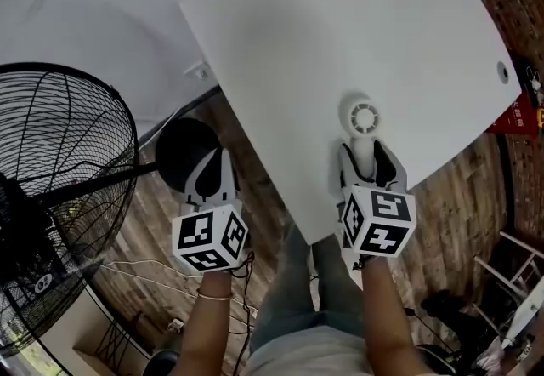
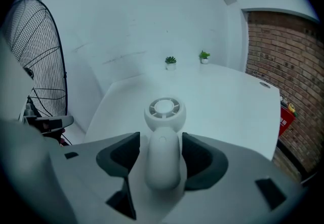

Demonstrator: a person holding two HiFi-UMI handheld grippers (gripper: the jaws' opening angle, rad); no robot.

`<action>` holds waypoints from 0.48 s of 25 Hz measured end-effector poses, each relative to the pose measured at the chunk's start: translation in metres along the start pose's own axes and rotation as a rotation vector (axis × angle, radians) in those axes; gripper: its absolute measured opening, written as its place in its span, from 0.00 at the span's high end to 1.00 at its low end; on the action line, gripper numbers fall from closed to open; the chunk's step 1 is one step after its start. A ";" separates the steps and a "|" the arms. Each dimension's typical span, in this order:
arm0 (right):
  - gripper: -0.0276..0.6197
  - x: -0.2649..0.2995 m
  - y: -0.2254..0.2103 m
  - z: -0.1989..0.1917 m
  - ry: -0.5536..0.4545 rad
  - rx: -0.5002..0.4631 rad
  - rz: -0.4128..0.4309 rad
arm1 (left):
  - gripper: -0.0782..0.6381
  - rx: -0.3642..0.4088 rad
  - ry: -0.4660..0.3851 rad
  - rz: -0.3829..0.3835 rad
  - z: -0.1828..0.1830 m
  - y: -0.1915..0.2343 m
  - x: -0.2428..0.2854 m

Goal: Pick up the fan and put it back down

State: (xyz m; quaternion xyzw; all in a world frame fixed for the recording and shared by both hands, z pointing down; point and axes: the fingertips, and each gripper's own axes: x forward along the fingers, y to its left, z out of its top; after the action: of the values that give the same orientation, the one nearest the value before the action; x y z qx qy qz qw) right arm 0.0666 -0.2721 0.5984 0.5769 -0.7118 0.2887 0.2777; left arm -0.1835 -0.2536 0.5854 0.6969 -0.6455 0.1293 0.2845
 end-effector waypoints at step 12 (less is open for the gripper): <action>0.57 -0.023 -0.010 0.030 -0.074 -0.014 0.010 | 0.88 0.003 -0.062 -0.005 0.026 -0.014 -0.011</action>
State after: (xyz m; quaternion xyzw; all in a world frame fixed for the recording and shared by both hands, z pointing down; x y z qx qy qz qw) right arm 0.0785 -0.2802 0.5618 0.5817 -0.7265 0.2635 0.2540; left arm -0.1758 -0.2590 0.5552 0.7026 -0.6520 0.1082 0.2636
